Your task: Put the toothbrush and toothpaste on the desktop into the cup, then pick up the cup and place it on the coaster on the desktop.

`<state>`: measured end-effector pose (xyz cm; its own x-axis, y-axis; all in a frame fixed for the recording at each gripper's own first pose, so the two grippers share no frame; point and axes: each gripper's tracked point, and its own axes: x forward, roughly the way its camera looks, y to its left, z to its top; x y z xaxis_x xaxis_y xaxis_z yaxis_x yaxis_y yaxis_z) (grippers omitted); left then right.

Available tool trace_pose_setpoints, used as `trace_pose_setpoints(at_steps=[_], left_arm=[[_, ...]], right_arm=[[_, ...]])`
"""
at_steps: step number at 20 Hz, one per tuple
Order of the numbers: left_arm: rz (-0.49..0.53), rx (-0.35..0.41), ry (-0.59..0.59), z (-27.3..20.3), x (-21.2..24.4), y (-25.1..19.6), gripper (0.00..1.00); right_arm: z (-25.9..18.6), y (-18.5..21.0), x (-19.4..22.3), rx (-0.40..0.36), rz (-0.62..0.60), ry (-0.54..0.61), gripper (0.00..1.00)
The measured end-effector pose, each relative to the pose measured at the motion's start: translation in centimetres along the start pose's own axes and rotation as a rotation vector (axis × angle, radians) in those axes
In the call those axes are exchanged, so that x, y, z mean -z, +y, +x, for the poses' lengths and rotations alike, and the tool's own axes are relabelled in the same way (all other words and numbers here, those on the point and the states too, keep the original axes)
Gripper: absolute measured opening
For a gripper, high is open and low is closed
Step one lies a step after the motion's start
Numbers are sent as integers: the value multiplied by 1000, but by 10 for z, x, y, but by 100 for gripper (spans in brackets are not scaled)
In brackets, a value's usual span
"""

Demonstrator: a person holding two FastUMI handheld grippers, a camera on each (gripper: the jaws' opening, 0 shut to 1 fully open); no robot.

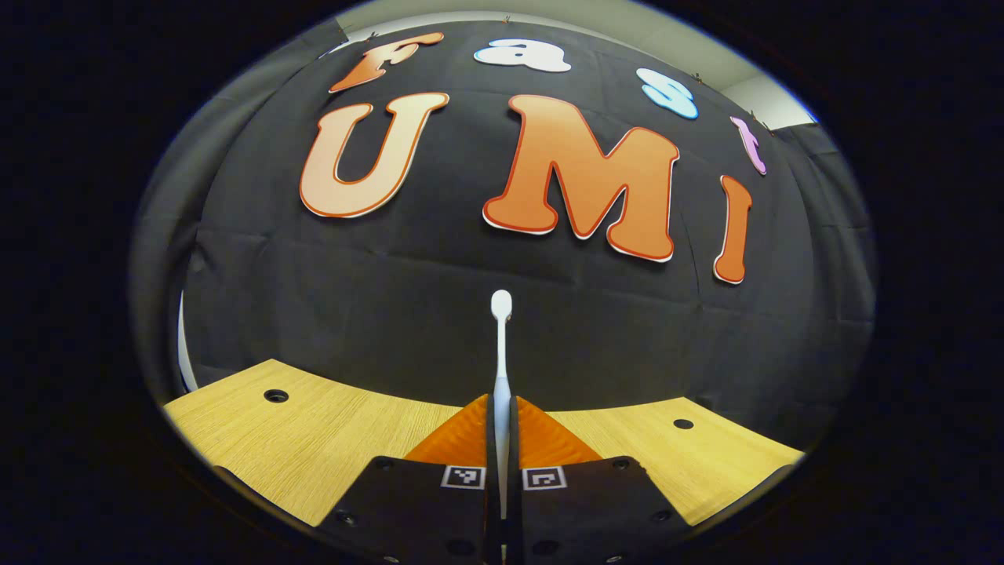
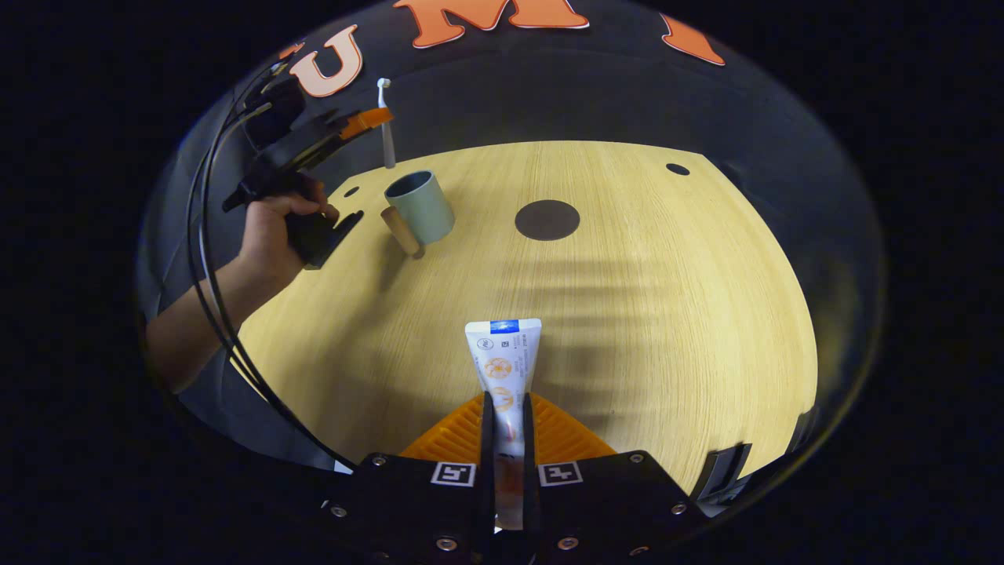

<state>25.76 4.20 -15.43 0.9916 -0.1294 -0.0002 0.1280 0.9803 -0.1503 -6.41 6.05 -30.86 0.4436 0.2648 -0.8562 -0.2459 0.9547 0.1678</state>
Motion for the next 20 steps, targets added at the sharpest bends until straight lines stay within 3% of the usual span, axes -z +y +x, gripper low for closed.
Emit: trace_pose_setpoints(at_steps=[9,11,14,16,20], left_arm=[[16,2,51,7,26,6,11],[25,1,82,2,36,5,35],[26,-18,98,-11,37,12,82],[22,-40,70,-20,25,20,96],[49,-72,59,-53,3,31,97]], right_arm=[[-1,1,-1,-4,19,-16,15],[-2,1,-2,-5,30,-14,15],[-1,1,-3,-15,20,-32,15],[-1,0,-4,-25,-5,-51,15],[1,2,-22,-48,-74,-154,15]])
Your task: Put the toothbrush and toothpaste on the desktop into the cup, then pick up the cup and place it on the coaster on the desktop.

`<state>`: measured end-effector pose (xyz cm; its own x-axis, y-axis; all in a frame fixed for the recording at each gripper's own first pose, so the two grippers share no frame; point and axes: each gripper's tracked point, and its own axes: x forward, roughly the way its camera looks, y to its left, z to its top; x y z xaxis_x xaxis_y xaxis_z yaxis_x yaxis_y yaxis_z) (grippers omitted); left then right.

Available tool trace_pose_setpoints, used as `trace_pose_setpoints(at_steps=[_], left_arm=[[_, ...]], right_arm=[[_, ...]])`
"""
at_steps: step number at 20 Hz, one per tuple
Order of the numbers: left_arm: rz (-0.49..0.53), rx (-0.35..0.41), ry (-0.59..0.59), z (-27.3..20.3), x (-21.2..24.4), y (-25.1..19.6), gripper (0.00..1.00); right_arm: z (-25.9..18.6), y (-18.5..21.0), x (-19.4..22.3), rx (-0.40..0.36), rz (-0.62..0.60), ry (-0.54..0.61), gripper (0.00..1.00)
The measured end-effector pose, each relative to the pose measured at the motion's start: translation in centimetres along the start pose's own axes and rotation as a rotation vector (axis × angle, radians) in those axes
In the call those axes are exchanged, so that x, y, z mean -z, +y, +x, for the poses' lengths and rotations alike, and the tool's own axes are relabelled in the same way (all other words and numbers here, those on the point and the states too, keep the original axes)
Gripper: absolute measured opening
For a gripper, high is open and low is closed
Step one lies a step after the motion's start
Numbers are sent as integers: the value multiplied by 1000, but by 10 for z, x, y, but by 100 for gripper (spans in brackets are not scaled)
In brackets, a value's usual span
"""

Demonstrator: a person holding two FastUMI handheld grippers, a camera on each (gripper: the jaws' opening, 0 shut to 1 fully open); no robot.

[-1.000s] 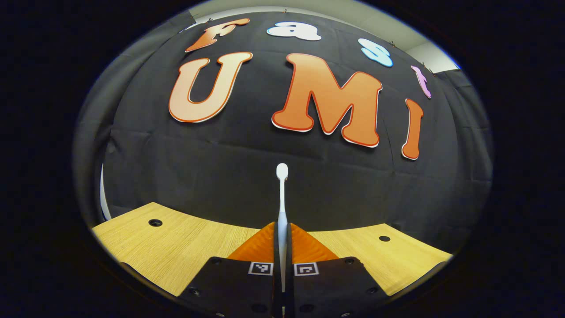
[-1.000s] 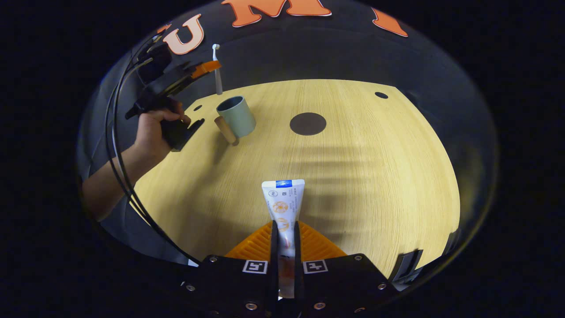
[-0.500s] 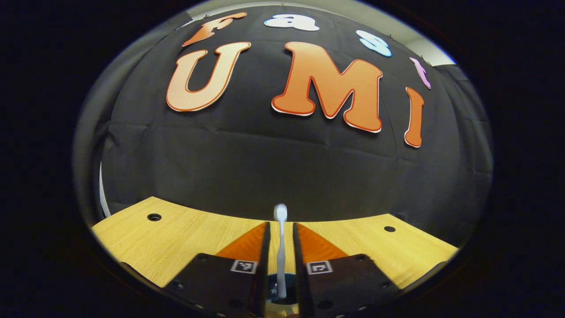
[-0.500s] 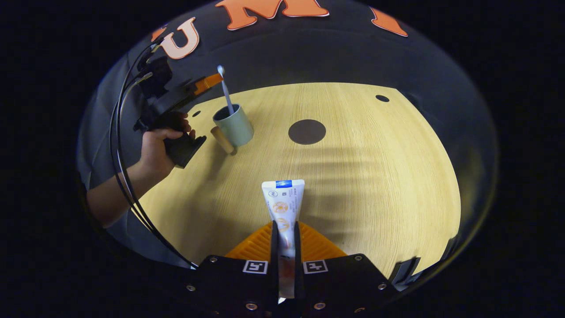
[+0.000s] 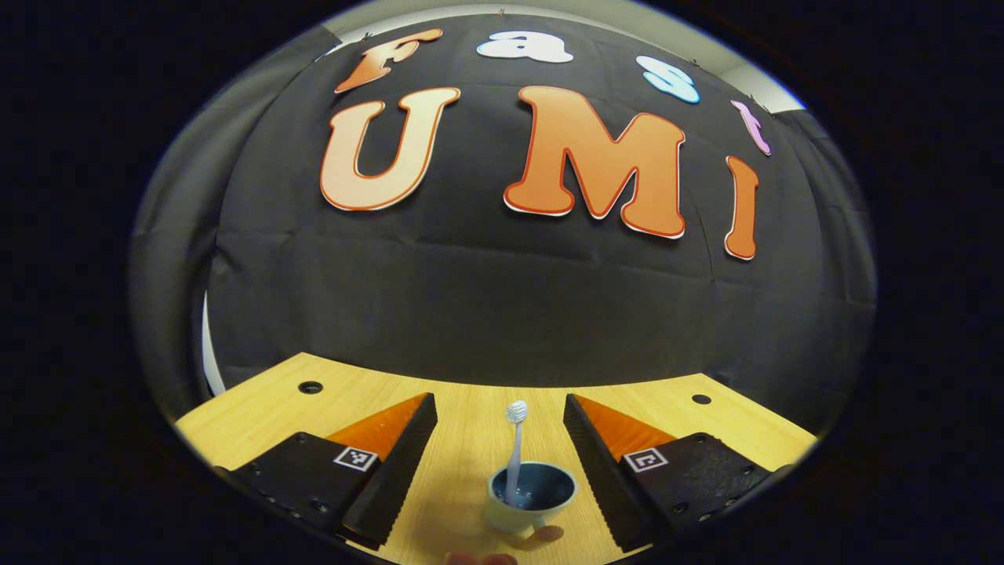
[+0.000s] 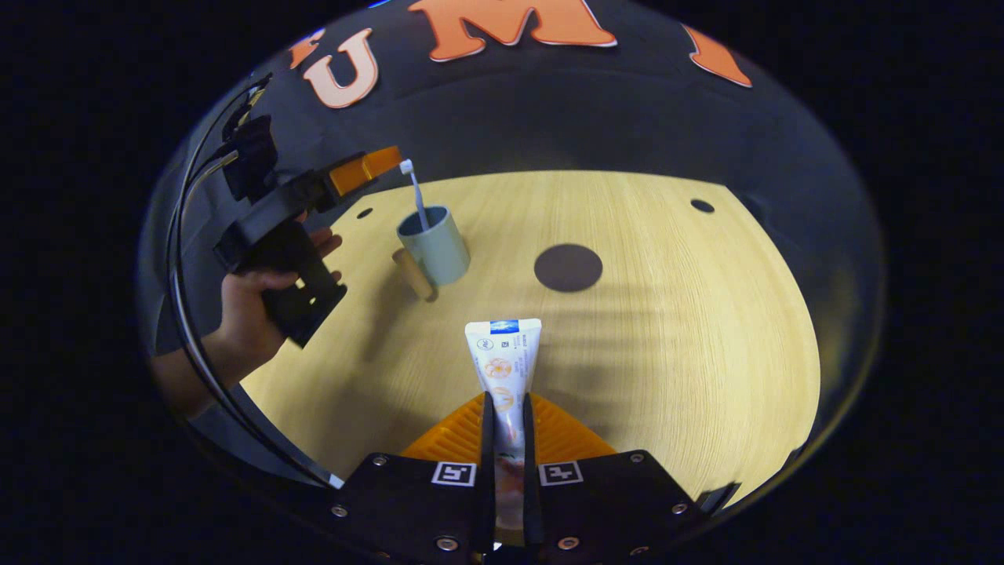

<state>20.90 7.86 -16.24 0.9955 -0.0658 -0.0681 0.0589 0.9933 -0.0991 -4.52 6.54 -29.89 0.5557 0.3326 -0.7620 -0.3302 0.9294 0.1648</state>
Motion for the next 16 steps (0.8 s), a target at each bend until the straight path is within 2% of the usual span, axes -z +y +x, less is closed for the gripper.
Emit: trace_pose_setpoints(at_steps=[6,11,16], left_arm=[[3,-65,8,-70,-21,35,98],[26,-134,65,-103,-18,69,98],[-9,-165,92,-125,-13,73,97]], right_arm=[[28,20,-82,-73,-40,-284,15],[31,18,-79,-106,-126,-551,14],[38,18,-79,-139,-153,-760,15]])
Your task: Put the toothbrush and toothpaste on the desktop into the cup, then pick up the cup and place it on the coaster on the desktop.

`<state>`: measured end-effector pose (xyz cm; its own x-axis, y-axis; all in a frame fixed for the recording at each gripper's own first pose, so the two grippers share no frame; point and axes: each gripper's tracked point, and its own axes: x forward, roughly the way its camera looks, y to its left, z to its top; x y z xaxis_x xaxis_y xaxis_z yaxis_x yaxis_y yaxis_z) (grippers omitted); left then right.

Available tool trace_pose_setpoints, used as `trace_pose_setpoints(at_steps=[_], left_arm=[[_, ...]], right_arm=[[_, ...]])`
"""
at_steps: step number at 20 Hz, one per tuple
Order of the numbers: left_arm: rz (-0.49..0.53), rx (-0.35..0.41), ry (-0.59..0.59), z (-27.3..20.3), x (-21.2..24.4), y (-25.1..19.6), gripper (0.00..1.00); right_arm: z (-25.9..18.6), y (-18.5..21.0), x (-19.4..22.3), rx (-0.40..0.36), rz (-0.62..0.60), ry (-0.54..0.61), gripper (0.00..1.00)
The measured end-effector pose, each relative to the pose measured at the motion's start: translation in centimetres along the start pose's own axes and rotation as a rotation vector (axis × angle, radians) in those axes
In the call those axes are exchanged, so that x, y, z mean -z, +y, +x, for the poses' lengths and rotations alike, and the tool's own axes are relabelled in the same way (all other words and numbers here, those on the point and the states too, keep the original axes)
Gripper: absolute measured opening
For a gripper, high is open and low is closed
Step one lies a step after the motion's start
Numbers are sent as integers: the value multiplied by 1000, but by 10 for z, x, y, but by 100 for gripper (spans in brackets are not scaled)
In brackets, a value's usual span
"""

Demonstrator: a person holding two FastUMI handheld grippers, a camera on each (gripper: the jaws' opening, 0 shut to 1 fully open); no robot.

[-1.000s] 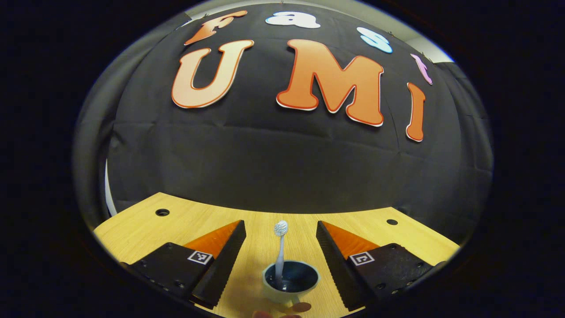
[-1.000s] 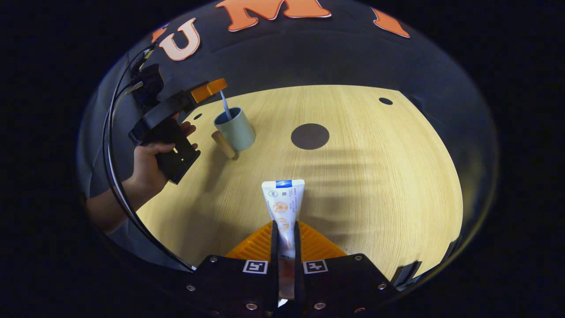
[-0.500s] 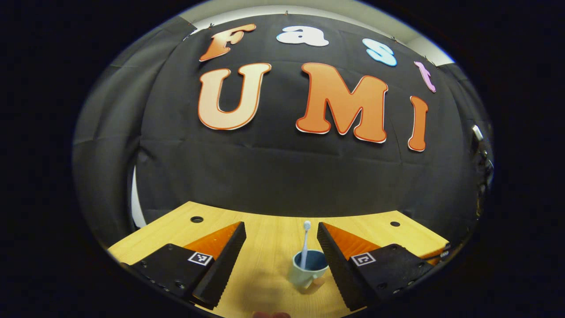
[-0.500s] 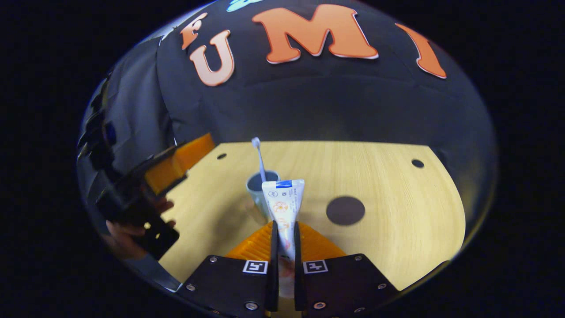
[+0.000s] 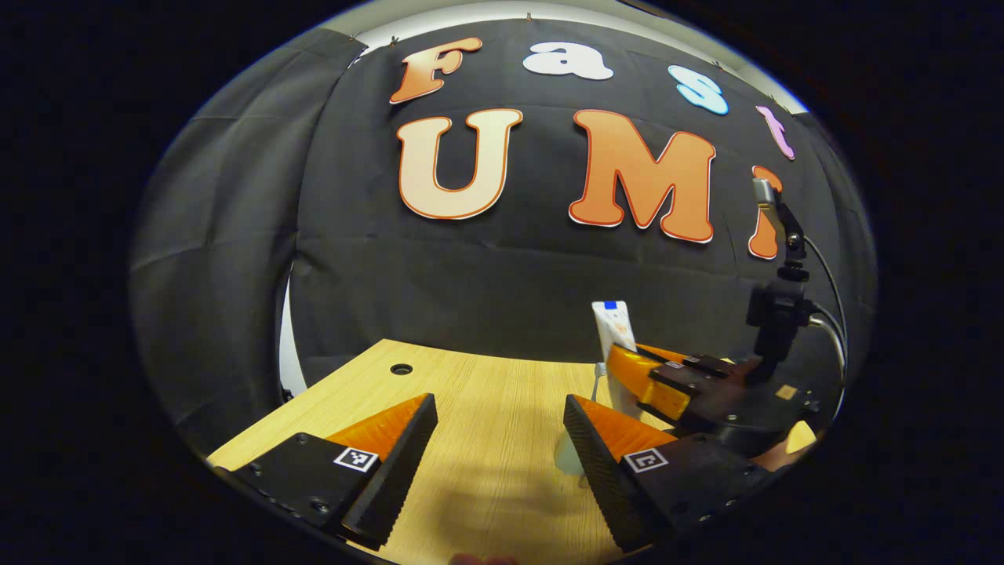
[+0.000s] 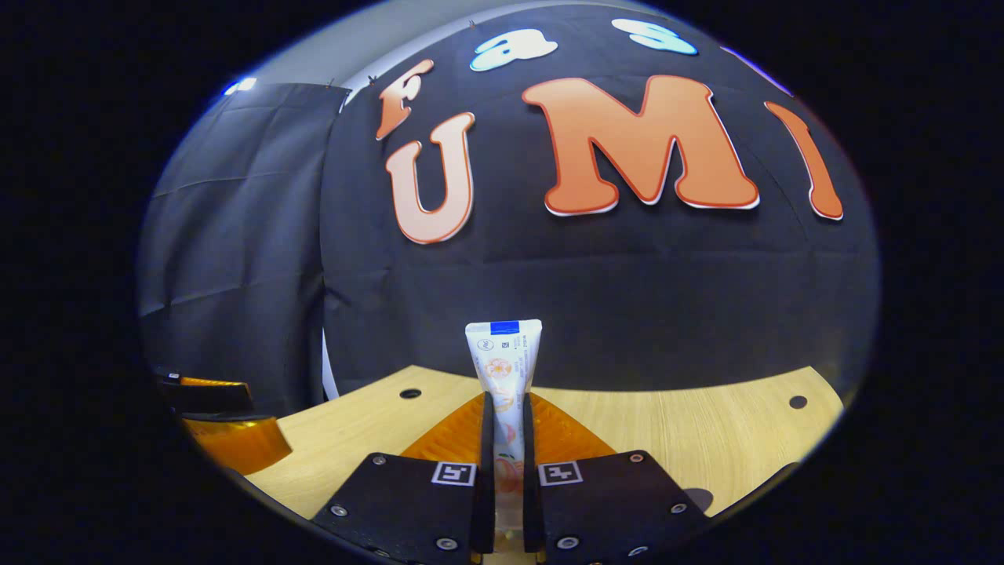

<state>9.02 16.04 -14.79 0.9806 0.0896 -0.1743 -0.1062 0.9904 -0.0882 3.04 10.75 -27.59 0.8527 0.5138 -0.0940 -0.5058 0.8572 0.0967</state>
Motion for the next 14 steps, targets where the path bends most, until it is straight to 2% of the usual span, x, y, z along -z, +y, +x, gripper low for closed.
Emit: trace_pose_setpoints(at_steps=[5,8,11,12,14], left_arm=[[-22,-11,17,3,5,3,98],[-54,-10,30,6,7,3,98],[-37,-14,18,6,1,4,97],[-34,-15,13,6,0,5,97],[-38,-21,7,6,-4,6,97]], right_arm=[[16,-4,7,1,-51,-101,14],[25,-1,16,8,-44,-85,14],[26,-4,23,21,-55,-90,15],[26,-5,25,27,-58,-82,23],[20,-9,31,45,-74,-72,24]])
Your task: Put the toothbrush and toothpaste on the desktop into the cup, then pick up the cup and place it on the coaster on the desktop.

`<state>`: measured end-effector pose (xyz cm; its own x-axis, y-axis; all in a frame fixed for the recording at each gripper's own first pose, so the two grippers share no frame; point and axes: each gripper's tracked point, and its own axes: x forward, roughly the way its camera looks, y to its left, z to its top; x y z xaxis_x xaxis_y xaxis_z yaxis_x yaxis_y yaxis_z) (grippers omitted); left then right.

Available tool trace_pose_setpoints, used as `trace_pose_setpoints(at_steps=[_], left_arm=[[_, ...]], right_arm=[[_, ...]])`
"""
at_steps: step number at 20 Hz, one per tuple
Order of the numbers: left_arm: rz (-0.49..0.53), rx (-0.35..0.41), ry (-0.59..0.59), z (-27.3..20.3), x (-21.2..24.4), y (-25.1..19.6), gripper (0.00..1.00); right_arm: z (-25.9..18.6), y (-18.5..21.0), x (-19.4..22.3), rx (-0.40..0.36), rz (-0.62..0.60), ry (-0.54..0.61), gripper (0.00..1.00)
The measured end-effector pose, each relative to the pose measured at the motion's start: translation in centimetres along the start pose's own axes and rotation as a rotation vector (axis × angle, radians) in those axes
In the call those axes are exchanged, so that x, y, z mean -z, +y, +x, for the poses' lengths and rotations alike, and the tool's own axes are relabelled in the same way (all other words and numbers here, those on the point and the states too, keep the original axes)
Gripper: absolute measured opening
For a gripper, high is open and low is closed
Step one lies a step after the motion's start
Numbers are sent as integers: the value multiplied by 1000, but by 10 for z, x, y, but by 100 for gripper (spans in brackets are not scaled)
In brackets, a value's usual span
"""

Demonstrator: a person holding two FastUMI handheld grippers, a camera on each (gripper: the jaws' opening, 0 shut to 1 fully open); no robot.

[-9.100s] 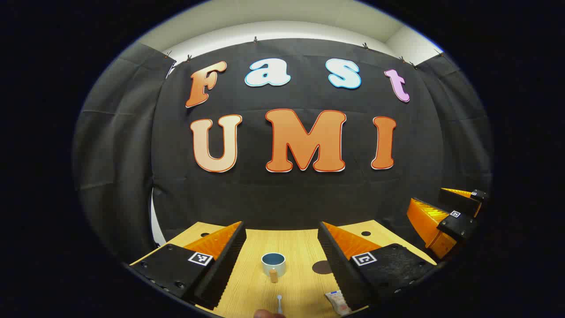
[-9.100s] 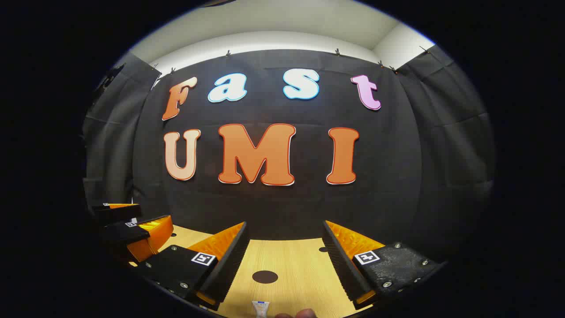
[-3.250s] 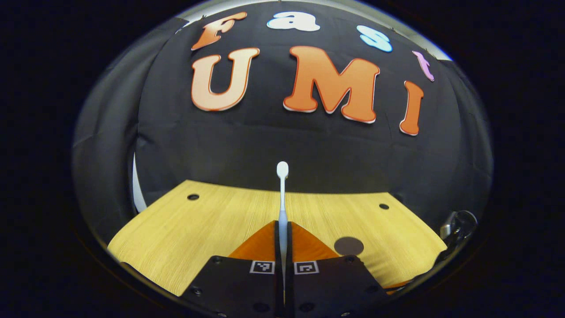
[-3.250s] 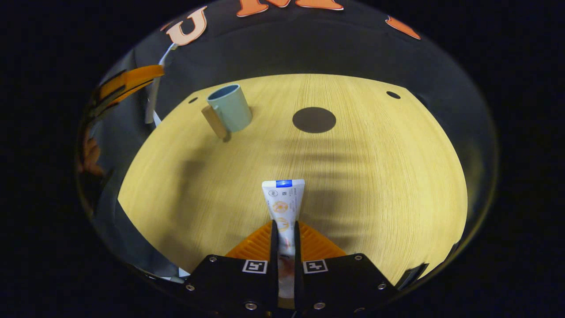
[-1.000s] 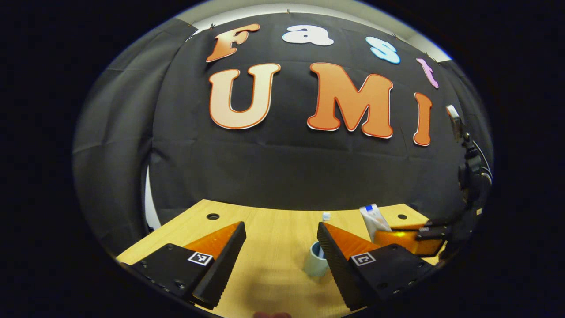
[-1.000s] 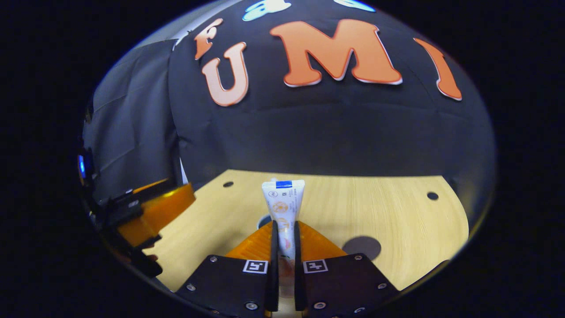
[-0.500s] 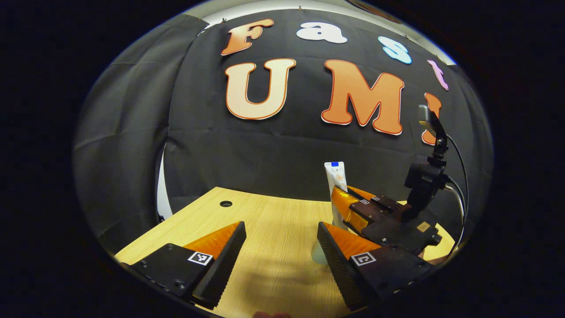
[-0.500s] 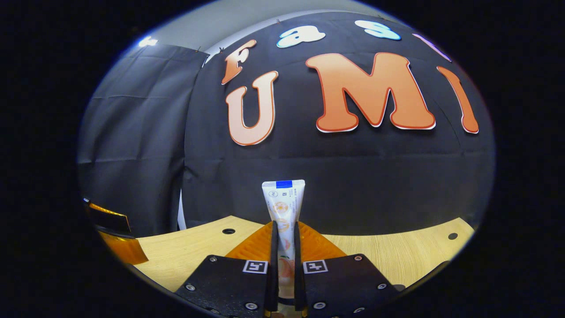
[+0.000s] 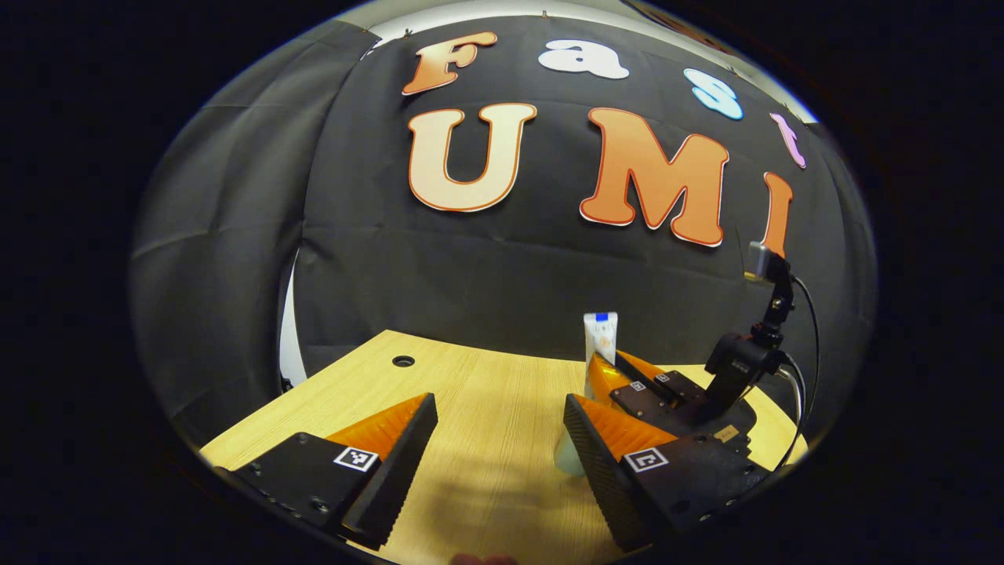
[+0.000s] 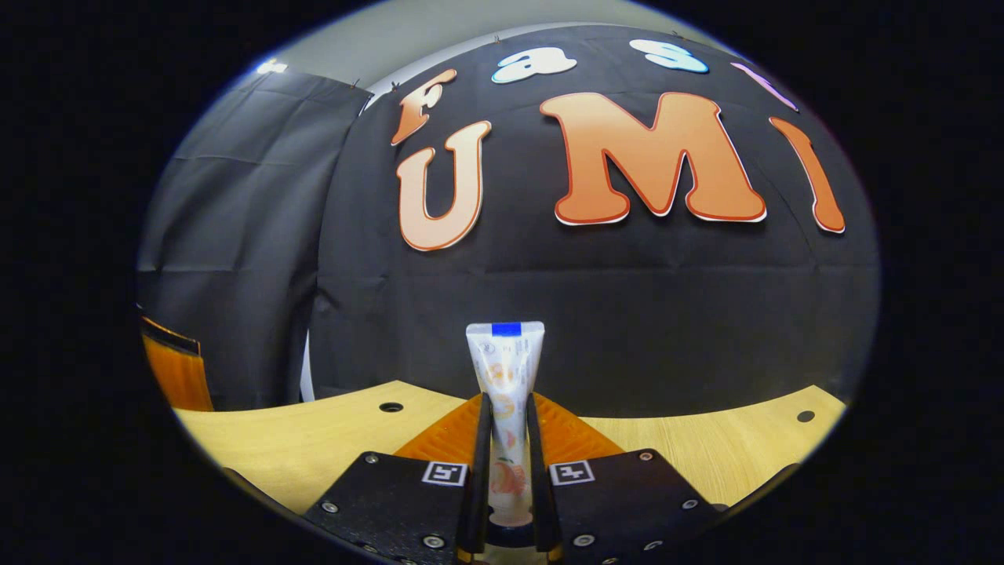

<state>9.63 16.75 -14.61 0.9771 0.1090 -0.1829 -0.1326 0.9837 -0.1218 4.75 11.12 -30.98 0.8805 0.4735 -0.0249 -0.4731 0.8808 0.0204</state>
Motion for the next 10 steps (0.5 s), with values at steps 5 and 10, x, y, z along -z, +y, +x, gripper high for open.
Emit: trace_pose_setpoints(at_steps=[5,10], left_arm=[[-9,3,-9,-3,-5,-4,97],[10,33,-8,-3,-8,-23,97]], right_arm=[[-14,-3,-13,12,-1,-8,55],[-57,-31,-43,68,-13,40,76]])
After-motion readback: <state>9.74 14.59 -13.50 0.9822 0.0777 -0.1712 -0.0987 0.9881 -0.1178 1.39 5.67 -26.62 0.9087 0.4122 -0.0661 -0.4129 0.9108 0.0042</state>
